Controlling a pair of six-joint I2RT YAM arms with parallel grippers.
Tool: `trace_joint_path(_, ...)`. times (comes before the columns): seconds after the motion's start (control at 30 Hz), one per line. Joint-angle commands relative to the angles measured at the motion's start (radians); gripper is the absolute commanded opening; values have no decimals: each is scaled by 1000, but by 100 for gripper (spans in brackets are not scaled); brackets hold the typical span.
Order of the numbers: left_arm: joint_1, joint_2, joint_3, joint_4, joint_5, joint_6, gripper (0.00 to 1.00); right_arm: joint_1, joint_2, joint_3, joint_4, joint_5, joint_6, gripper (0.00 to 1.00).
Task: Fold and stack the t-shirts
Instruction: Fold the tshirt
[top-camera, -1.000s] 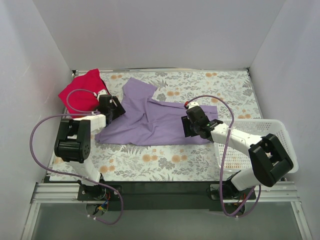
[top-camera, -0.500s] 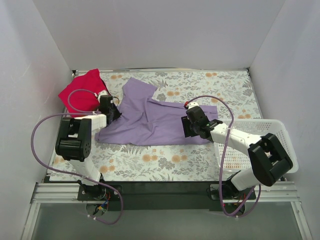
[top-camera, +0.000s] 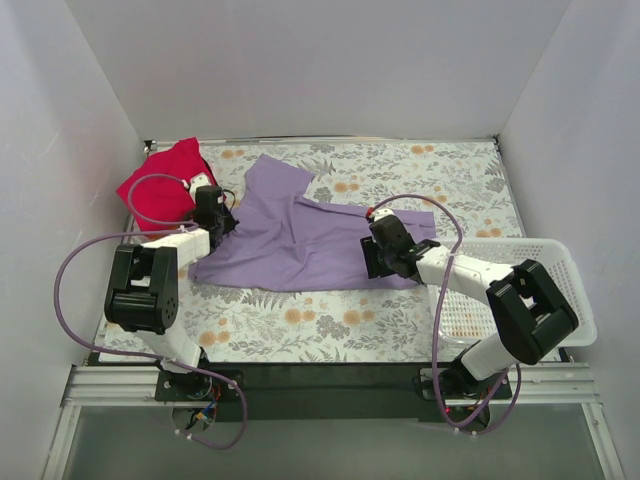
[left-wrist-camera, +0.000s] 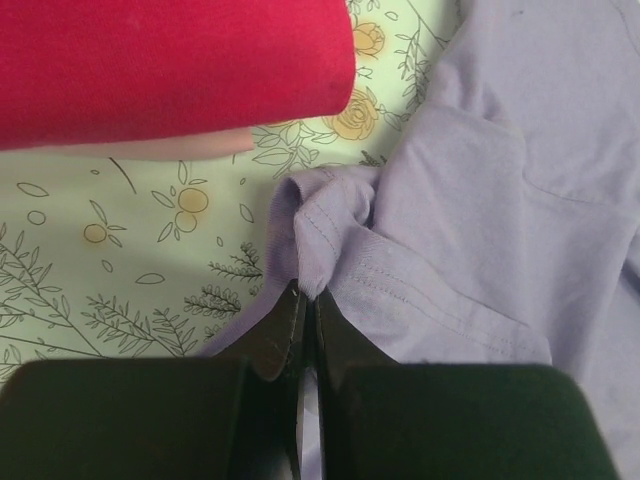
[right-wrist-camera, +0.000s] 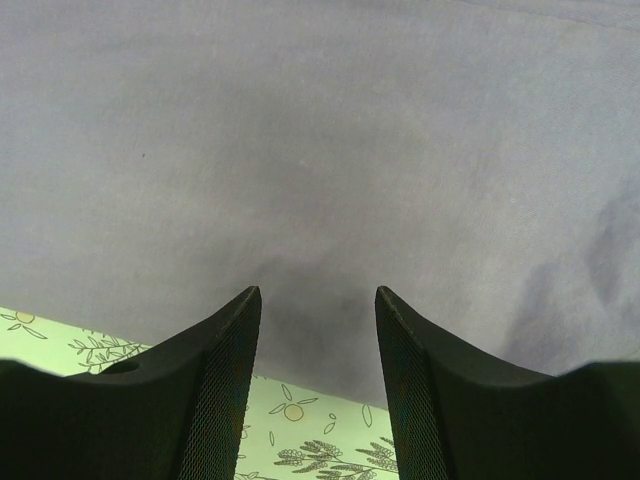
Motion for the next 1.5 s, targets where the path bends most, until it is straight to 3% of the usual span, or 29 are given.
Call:
trace_joint_path(0.0,-1,-6,11,-14,-74,17,0,0,0,-12,30,-8,-1,45)
trace_joint_path(0.43,-1,51,56,-88,-162,9,0,2,14,-12,30,-7,-1,45)
trace_joint_path(0.47,-1,51,59,-88,-152,9,5,2,13,-16,30,-7,-1,45)
trace_joint_path(0.53,-3,46,62,-88,-132,9,24,2,10,-16,30,-7,-1,45)
trace_joint_path(0.57,-6,42,62,-89,-131,7,46,2,7,-16,30,-7,-3,45)
trace_joint_path(0.63,-21,19,71,-91,-134,14,66,2,4,-14,30,-10,-4,45)
trace_joint_path(0.67,-29,10,76,-94,-138,15,81,2,1,-14,30,-8,-4,45)
trace_joint_path(0.7,-45,-4,80,-98,-139,18,89,2,-1,-14,30,-8,-4,45)
trace_joint_path(0.87,-108,-72,180,-111,-146,44,89,3,-9,0,30,-13,-6,45)
trace_joint_path(0.97,-133,-17,267,-112,-100,63,90,5,-3,14,32,-11,-12,45)
trace_joint_path(1.23,-136,435,773,-229,-45,107,90,9,80,37,56,-28,-15,44)
trace_joint_path(1.47,-139,641,1008,-269,-56,116,89,32,100,43,75,-45,-14,44)
